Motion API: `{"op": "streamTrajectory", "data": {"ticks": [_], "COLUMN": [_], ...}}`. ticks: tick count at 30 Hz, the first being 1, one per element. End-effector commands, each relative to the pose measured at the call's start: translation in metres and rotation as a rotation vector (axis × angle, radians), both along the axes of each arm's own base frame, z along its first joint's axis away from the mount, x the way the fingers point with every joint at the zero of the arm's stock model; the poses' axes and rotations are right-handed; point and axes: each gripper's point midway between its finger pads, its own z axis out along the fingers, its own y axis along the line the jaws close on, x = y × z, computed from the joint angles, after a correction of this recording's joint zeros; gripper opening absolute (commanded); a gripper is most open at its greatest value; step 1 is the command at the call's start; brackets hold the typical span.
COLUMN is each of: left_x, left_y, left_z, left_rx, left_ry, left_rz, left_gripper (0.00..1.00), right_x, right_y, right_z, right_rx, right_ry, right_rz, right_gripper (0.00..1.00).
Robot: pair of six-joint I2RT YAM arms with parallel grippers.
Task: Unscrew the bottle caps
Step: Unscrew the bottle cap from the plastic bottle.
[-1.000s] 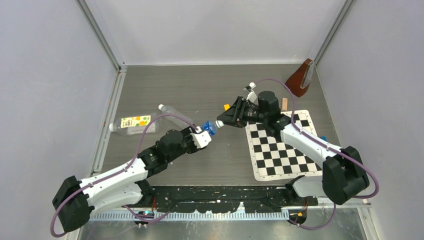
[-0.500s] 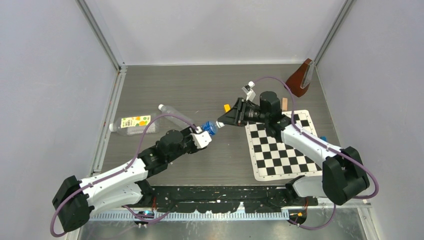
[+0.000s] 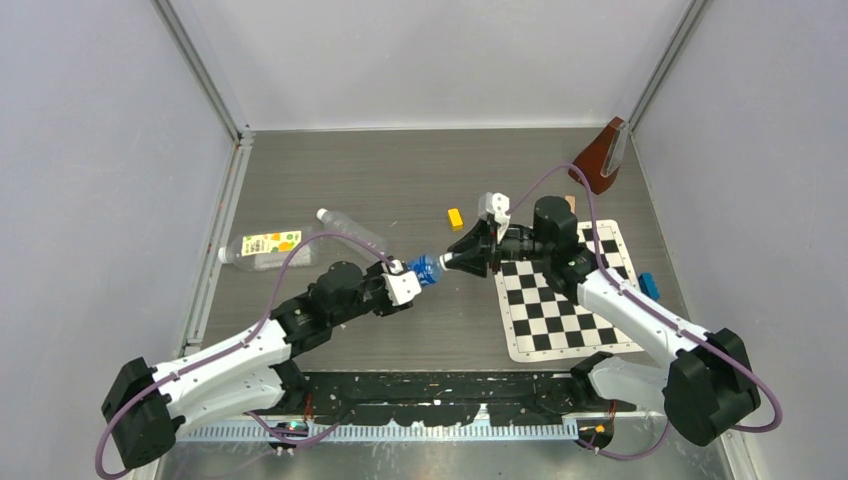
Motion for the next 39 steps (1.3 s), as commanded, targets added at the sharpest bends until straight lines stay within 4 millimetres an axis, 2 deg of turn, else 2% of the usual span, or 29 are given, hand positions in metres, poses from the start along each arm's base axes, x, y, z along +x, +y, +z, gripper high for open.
{"op": "streamTrajectory", "data": {"ticks": [1, 10, 11, 12, 13, 14, 18, 22, 27, 29, 31, 35, 39], "left_x": [-0.005, -0.011, -0.010, -0.009, -0.008, -0.008, -0.005, -0.002, 0.001, 0.004, 0.007, 0.014, 0.022], "left_y": [-0.012, -0.018, -0.017, -0.016, -0.015, -0.014, -0.013, -0.012, -0.011, -0.009, -0.006, -0.002, 0.004], "left_z": [0.033, 0.031, 0.031, 0.032, 0.032, 0.032, 0.033, 0.032, 0.031, 0.032, 0.032, 0.033, 0.036], "left_rx": [-0.108, -0.111, -0.110, -0.109, -0.109, -0.110, -0.113, -0.097, -0.088, -0.087, -0.084, -0.088, -0.079], "left_ry": [-0.030, -0.012, -0.015, -0.019, -0.023, -0.027, -0.042, -0.048, -0.051, -0.056, -0.064, -0.087, -0.110], "left_rz": [-0.050, -0.091, -0.085, -0.079, -0.074, -0.069, -0.057, -0.044, -0.026, -0.010, 0.012, 0.054, 0.105], "left_gripper": [0.00, 0.00, 0.00, 0.00, 0.00, 0.00, 0.00, 0.00, 0.00, 0.00, 0.00, 0.00, 0.00], "right_x": [-0.008, -0.018, -0.018, -0.015, -0.013, -0.007, 0.002, 0.000, 0.004, 0.014, 0.023, 0.044, 0.048], "right_y": [-0.003, -0.001, -0.001, 0.001, 0.001, 0.002, 0.000, 0.001, 0.002, -0.001, -0.002, 0.000, 0.007], "right_z": [0.001, 0.003, 0.004, 0.008, 0.010, 0.013, 0.029, 0.042, 0.059, 0.067, 0.067, 0.054, 0.058], "right_rx": [-0.086, -0.085, -0.083, -0.067, -0.058, -0.043, 0.032, 0.095, 0.204, 0.260, 0.297, 0.350, 0.402], "right_ry": [-0.339, -0.362, -0.333, -0.345, -0.280, -0.286, -0.182, -0.097, 0.028, 0.106, 0.239, 0.579, 0.822], "right_rz": [0.170, 0.263, 0.253, 0.237, 0.201, 0.161, 0.024, -0.006, -0.081, -0.164, -0.236, -0.381, -0.398], "right_gripper": [0.00, 0.02, 0.07, 0.26, 0.32, 0.41, 0.55, 0.65, 0.68, 0.69, 0.69, 0.66, 0.65]}}
